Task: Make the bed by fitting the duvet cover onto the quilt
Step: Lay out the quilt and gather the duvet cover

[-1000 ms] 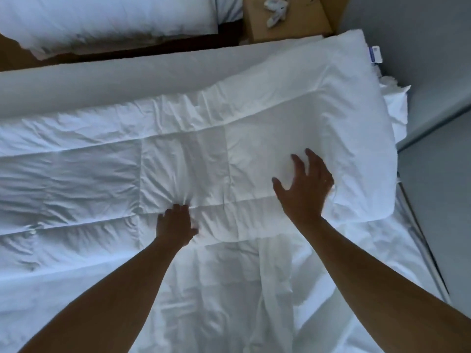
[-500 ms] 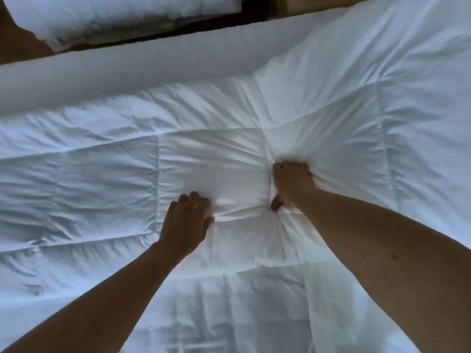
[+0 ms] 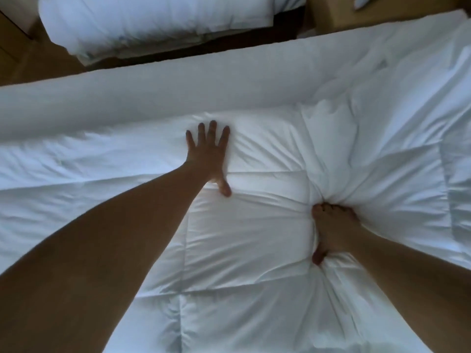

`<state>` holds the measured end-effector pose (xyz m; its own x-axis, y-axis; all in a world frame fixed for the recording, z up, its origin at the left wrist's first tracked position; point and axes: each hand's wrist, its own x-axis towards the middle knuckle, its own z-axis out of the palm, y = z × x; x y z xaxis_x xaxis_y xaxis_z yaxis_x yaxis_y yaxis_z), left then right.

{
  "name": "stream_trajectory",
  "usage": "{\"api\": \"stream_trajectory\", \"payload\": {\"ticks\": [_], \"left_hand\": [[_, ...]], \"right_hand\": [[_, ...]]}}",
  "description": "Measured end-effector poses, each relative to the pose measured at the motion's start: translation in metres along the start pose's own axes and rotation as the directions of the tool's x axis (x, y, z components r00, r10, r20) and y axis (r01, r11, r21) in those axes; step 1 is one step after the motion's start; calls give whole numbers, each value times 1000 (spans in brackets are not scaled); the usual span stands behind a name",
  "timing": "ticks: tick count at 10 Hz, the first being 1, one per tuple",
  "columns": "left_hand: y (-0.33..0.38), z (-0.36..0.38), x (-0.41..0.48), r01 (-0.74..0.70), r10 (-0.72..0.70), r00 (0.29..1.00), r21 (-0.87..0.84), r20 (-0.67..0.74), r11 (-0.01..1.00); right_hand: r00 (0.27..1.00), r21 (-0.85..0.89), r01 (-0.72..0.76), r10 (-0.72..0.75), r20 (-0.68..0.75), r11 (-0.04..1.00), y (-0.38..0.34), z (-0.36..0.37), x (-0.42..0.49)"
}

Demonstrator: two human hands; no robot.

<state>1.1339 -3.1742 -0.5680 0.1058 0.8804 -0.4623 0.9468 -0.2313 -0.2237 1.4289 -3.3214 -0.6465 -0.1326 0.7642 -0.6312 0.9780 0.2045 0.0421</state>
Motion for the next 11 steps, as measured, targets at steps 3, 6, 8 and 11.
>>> {"api": "stream_trajectory", "payload": {"ticks": [3, 6, 8, 11], "left_hand": [[-25, -1, 41, 86, -90, 992, -46, -90, 995], [14, 91, -117, 74, -77, 972, -23, -223, 997], [20, 120, -286, 19, -19, 1000, -29, 10, 999], [0, 181, -478, -26, 92, 952, -221, 292, 975]], "right_hand": [[999, 47, 40, -40, 2, 998, 6, 8, 18], [993, -21, -82, 80, -91, 996, -11, -8, -19], [811, 236, 37, 109, -575, 971, -81, -9, -157], [530, -260, 425, -471, -705, 867, -209, -98, -291]]}}
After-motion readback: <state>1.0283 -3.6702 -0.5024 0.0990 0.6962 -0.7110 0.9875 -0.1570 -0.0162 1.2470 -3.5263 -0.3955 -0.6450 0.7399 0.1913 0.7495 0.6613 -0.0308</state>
